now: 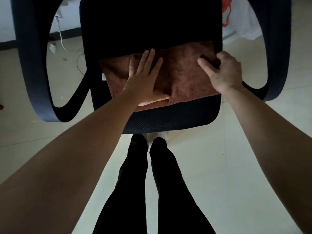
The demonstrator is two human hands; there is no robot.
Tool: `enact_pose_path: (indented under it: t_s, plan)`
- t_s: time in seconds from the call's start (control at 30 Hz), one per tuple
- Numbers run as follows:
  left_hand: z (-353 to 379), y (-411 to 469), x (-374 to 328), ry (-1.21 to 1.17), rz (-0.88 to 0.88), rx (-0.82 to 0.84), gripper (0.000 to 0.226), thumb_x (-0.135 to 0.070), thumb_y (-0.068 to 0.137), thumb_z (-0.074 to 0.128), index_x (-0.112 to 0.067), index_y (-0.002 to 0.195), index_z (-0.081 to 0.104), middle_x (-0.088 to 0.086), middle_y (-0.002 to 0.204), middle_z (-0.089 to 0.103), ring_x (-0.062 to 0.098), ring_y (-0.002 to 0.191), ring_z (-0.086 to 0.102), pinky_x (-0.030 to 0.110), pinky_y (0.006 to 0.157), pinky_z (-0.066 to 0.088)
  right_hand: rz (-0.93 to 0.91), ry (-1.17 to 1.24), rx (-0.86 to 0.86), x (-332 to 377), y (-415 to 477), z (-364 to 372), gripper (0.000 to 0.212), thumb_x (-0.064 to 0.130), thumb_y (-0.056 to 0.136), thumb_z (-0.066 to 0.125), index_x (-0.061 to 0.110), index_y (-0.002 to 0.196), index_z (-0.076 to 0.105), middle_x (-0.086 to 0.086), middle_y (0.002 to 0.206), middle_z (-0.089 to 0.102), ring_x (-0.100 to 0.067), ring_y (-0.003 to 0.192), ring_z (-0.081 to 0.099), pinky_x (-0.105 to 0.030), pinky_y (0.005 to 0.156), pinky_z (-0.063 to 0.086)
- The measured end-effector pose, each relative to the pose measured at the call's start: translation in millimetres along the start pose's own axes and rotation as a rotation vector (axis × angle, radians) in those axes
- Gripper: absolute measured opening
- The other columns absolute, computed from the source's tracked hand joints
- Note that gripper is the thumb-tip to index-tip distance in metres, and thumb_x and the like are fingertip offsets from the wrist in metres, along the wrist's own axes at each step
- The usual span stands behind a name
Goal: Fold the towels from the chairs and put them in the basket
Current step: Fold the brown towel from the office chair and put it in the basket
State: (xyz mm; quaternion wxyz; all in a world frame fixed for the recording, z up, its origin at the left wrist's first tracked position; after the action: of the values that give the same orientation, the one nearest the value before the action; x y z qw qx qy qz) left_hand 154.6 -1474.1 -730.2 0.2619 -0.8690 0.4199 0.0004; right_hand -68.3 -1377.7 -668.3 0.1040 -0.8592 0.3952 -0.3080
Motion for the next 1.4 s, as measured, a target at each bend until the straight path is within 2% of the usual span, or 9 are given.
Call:
enact_pose_path:
  t_s: [0.17,0.33,0.53,0.67,0.83,0.97,1.07,1.17,1.4]
  plan:
    - [-20.8,-55.1,45.4,-0.394,-0.442,-0.412,0.069,-0.049,0.093,0.048,-0.014,0.15,0.034,0.016,0.159,0.022,0.035,0.145,0.025,0.049,0.116,0.024,-0.039,0.104,-0.006,51.8,-14.4,9.9,0.043,0.05,0.09,0.064,0.013,0.112,0.067,0.01,0.092,0.067,-0.008,0.085,0.064,-0.012,0.071,0.044]
    - [1.0,-100.3,101.1,-1.377,-1.115,-0.345,0.041,-0.032,0.098,0.039,-0.01,0.13,0.054,0.008,0.117,0.06,0.03,0.119,0.057,0.032,0.087,0.041,-0.126,-0.004,0.011,115.3,-40.0,45.8,0.051,0.052,0.09,0.056,0.018,0.127,0.058,-0.001,0.105,0.073,-0.024,0.096,0.071,-0.037,0.083,0.058]
    - [-7.5,-115.6,111.3,-1.766,-1.124,-0.211,0.053,-0.043,0.105,0.027,-0.011,0.144,0.042,0.007,0.135,0.059,0.022,0.115,0.058,0.041,0.101,0.042,-0.313,-0.138,0.259,175.6,-79.8,123.5,0.04,0.041,0.099,0.049,0.017,0.131,0.051,-0.006,0.105,0.071,-0.032,0.099,0.069,-0.038,0.078,0.052]
    - [-8.7,-113.3,112.8,-1.819,-1.124,-0.194,0.06,-0.049,0.104,0.026,-0.01,0.147,0.04,0.008,0.139,0.057,0.025,0.124,0.056,0.044,0.106,0.038,-0.327,-0.022,0.647,169.8,-96.6,166.2,0.056,0.043,0.1,0.049,0.011,0.146,0.043,-0.01,0.128,0.067,-0.028,0.117,0.064,-0.04,0.098,0.05]
    - [-10.4,-111.6,107.1,-1.635,-1.062,-0.252,0.036,-0.037,0.103,0.036,-0.017,0.129,0.05,0.002,0.111,0.061,0.018,0.1,0.06,0.033,0.083,0.046,-0.274,0.277,0.36,125.3,-83.5,121.0,0.031,0.022,0.101,0.053,0.015,0.129,0.063,-0.002,0.126,0.069,-0.013,0.107,0.067,-0.03,0.097,0.053]
    - [-15.7,-105.2,88.7,-0.574,-0.541,-0.296,0.064,-0.046,0.093,0.055,-0.014,0.146,0.037,0.015,0.151,0.035,0.03,0.14,0.034,0.044,0.11,0.032,-0.46,-0.001,-0.001,82.5,-64.6,86.2,0.031,0.03,0.097,0.059,0.016,0.124,0.066,-0.007,0.124,0.064,-0.02,0.103,0.067,-0.039,0.083,0.059]
    - [-7.7,-91.4,72.7,-0.148,-0.145,-0.123,0.109,-0.073,0.077,0.059,-0.016,0.157,0.013,0.014,0.165,-0.002,0.031,0.152,-0.001,0.057,0.118,0.012,-0.638,-0.288,0.168,72.2,-48.0,91.1,0.086,0.058,0.084,0.068,0.015,0.152,0.037,-0.02,0.159,0.029,-0.037,0.141,0.038,-0.048,0.107,0.042]
    - [4.1,-80.7,86.3,-0.015,-0.137,0.071,0.136,-0.087,0.062,0.057,-0.012,0.157,-0.004,0.01,0.165,-0.012,0.027,0.153,-0.009,0.06,0.119,0.005,-0.689,-0.593,0.432,78.5,-32.8,109.7,0.132,0.075,0.066,0.071,0.016,0.16,0.001,-0.022,0.165,-0.009,-0.044,0.152,0.0,-0.056,0.12,0.017]
    - [17.7,-81.3,93.0,0.005,-0.202,0.096,0.142,-0.094,0.058,0.049,-0.014,0.154,-0.017,0.007,0.164,-0.019,0.025,0.152,-0.014,0.06,0.12,0.006,-0.529,-0.822,0.494,79.7,-21.1,130.6,0.146,0.088,0.057,0.062,0.024,0.151,-0.03,-0.018,0.16,-0.031,-0.041,0.149,-0.022,-0.057,0.123,0.0]
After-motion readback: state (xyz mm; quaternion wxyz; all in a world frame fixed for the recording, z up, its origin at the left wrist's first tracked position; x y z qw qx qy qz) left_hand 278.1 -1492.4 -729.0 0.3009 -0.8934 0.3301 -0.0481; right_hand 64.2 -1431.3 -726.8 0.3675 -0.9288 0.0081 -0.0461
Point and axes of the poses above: each hand's wrist, its own y-axis towards the middle knuckle, its own z-axis out of the palm, x = y × z, the point moved 4 cm from there along y, towards the middle knuckle
